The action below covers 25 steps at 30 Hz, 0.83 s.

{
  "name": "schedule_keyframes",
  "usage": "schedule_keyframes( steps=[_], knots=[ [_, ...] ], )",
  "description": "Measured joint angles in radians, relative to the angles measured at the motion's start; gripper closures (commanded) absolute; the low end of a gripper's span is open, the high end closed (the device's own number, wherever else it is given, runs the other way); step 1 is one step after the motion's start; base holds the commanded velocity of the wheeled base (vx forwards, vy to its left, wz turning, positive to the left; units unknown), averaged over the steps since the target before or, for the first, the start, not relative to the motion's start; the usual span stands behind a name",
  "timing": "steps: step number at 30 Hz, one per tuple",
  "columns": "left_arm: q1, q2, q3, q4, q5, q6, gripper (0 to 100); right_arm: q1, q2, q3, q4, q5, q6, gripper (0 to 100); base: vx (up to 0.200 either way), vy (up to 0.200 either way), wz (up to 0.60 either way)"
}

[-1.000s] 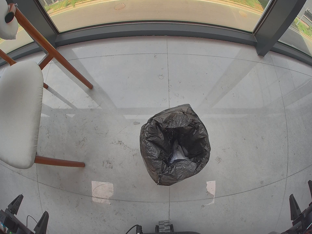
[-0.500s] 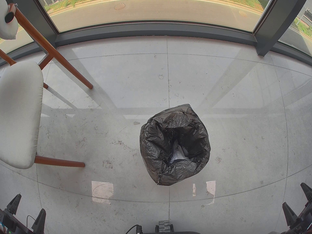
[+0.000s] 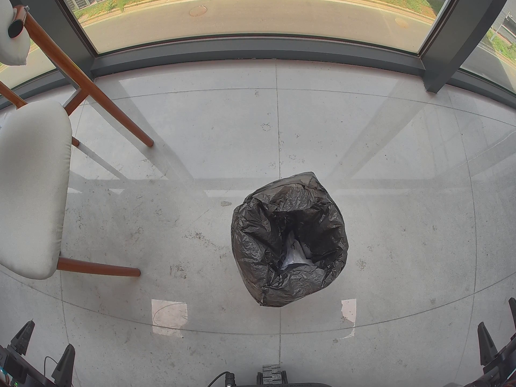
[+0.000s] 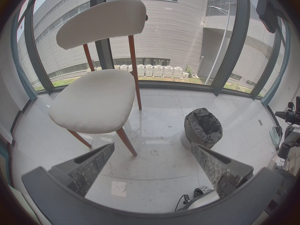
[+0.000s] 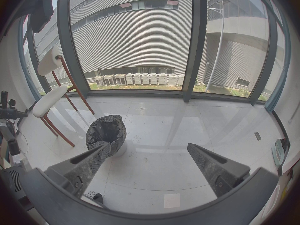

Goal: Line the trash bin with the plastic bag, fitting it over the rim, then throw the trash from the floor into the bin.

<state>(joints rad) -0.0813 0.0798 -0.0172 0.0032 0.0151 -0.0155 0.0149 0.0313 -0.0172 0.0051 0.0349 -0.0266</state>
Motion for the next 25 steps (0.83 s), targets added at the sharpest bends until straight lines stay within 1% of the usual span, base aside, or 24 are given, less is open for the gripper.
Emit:
schedule_keyframes(
  steps=[4, 9, 11, 15, 25],
  knots=[
    [0.042, -0.030, 0.000, -0.001, 0.000, 0.002, 0, -0.007, -0.009, 0.000, -0.002, -0.006, 0.003, 0, 0.000, 0.000, 0.00],
    [0.070, -0.052, 0.000, -0.004, -0.017, 0.018, 0, -0.009, -0.014, 0.000, -0.004, -0.010, 0.000, 0, 0.000, 0.000, 0.00],
    [0.075, -0.055, 0.000, -0.004, -0.034, 0.031, 0, -0.009, -0.014, 0.000, -0.004, -0.007, -0.001, 0, 0.000, 0.000, 0.00],
    [0.079, -0.059, 0.000, -0.004, -0.044, 0.041, 0, -0.011, -0.015, 0.000, -0.002, -0.007, 0.001, 0, 0.000, 0.000, 0.00],
    [0.082, -0.062, 0.000, -0.004, -0.042, 0.027, 0, -0.011, -0.015, 0.000, -0.002, -0.010, 0.004, 0, 0.000, 0.000, 0.00]
  ],
)
